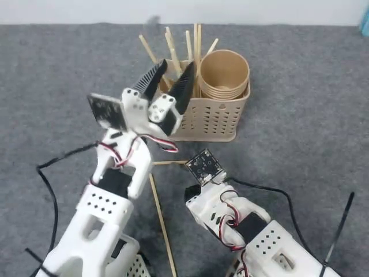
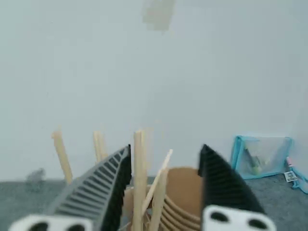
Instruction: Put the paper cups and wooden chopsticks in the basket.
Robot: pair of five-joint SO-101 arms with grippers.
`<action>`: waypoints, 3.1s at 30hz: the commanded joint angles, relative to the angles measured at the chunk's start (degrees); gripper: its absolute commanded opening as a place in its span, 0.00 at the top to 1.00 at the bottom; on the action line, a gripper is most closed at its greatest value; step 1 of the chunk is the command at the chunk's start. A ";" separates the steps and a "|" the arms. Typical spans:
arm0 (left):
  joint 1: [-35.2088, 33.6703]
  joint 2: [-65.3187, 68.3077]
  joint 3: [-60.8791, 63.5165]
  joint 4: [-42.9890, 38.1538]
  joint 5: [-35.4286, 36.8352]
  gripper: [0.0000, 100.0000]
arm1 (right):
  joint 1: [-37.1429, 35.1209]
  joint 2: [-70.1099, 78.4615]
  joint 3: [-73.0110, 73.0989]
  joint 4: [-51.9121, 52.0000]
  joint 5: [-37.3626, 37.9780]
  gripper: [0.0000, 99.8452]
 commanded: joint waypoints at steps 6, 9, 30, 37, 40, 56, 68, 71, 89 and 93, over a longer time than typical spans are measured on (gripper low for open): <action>-12.13 0.18 -25.89 27.43 9.76 0.74 | 0.84 0.75 -0.70 -0.75 1.14 0.99; -17.93 0.18 -33.89 41.14 10.99 0.74 | 0.84 0.75 -0.70 -0.75 1.23 0.99; -57.32 0.18 -2.42 54.15 10.55 0.74 | 0.84 0.75 -0.70 -0.84 3.52 0.99; -61.27 0.26 12.79 41.05 7.21 0.74 | 0.84 0.31 -1.67 2.24 10.73 0.99; -64.44 0.79 13.85 33.05 7.38 0.74 | 0.31 0.84 -7.56 9.19 11.25 0.99; -68.57 3.52 12.00 29.27 15.03 0.74 | -8.04 27.38 -34.20 7.43 14.24 0.88; -72.00 31.30 -3.56 27.52 17.58 0.74 | -12.79 68.88 -65.93 4.44 19.69 0.88; -73.23 34.64 -5.58 27.60 20.04 0.74 | -13.67 76.88 -74.20 5.76 20.57 0.88; -73.67 36.31 -7.52 29.63 20.31 0.74 | -9.63 96.57 -90.73 5.76 22.07 0.88; -73.67 36.31 -7.43 29.63 20.22 0.74 | -9.63 97.19 -90.73 5.85 23.91 0.89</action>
